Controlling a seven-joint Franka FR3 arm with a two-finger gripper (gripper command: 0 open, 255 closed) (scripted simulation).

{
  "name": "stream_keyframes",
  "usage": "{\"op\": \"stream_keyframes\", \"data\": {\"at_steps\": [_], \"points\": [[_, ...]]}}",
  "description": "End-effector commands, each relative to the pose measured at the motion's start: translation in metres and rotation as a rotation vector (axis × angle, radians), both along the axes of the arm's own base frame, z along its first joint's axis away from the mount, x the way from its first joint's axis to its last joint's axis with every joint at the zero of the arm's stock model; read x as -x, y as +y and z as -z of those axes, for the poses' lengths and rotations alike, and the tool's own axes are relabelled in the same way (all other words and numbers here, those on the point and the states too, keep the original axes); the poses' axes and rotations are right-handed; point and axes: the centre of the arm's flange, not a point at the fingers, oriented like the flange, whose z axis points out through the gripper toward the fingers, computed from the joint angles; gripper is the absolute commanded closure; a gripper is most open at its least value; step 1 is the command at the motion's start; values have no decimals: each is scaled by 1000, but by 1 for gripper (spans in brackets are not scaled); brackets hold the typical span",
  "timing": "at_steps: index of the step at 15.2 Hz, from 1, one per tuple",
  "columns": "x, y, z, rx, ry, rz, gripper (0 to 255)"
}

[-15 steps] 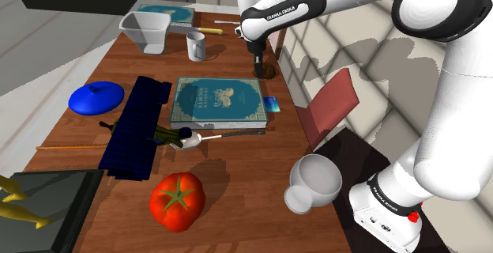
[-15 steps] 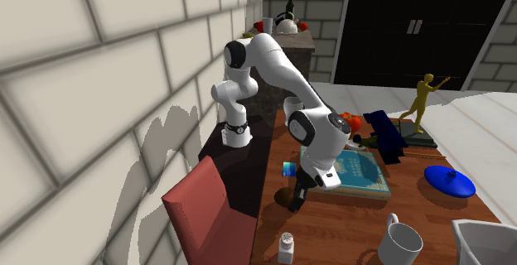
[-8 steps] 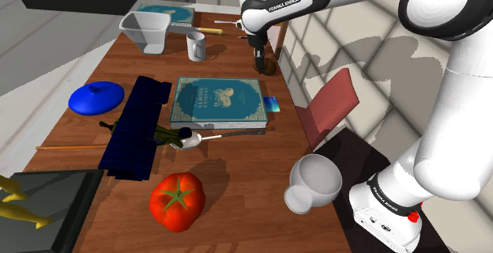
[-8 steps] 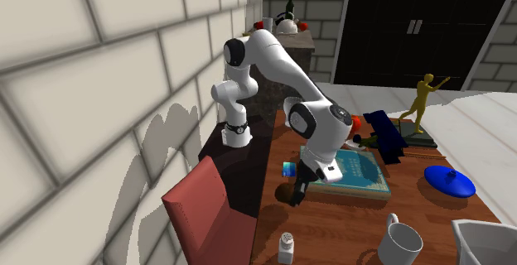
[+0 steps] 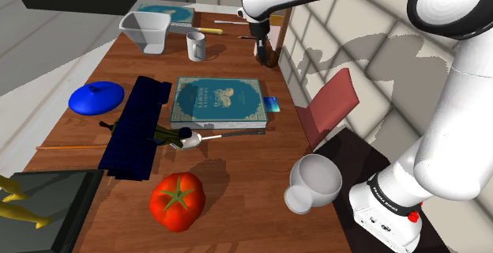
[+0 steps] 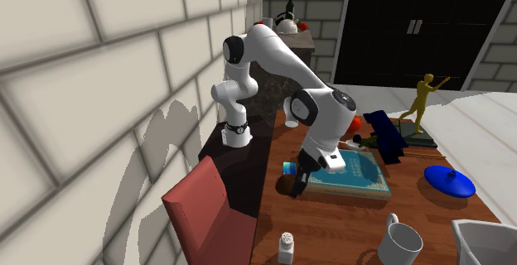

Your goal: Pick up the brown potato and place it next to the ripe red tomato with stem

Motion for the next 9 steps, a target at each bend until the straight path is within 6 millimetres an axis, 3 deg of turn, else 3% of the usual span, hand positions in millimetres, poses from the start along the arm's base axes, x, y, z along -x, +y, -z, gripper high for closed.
{"op": "stream_keyframes", "data": {"at_steps": [1,9], "points": [[0,1,-11,0,1,0,255],[0,1,-53,0,1,0,255]]}}
